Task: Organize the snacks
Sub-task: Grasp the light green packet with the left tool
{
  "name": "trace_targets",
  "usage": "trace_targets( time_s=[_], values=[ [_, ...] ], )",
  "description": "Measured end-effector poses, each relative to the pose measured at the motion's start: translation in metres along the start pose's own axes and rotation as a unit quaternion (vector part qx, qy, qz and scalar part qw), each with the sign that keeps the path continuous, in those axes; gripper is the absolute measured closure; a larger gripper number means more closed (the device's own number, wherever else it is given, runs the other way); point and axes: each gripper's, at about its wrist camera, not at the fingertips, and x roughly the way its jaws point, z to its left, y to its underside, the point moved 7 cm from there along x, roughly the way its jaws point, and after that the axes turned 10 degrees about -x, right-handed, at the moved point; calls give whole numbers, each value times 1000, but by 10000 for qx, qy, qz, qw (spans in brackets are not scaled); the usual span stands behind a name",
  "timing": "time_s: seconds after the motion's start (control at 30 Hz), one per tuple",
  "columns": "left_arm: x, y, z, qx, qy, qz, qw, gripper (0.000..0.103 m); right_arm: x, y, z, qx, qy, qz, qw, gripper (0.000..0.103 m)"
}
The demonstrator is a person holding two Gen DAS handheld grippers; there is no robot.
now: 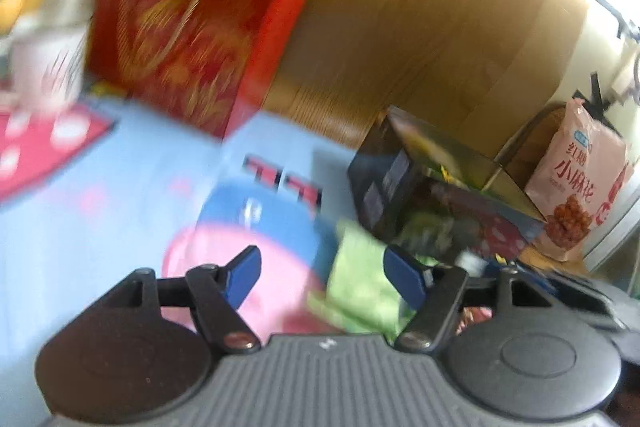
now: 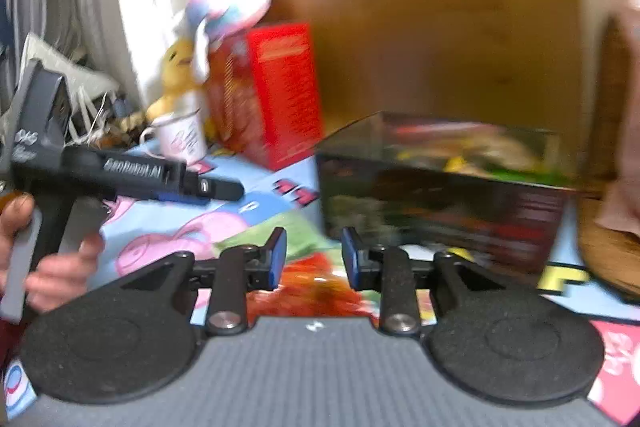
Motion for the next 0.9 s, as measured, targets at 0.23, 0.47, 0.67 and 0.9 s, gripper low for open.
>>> trace_targets(
  time_s=[0.23,0.47,0.67,0.9],
  values=[
    [-2,28,6,-397,46,274,9988,51,67,-11,-15,593,-29,925,9939,69],
    [-9,27,12,-544,277,317,9976,58,54,-2,20,745,-651,1185,9880,76],
    [-39,45,22,-330,354,390,9981,58,3,33,78,273,-1152,1139,9864,77],
    [-65,36,23,-181,436,41,9989,54,-35,54,95,-600,-626,815,9929,60]
  ],
)
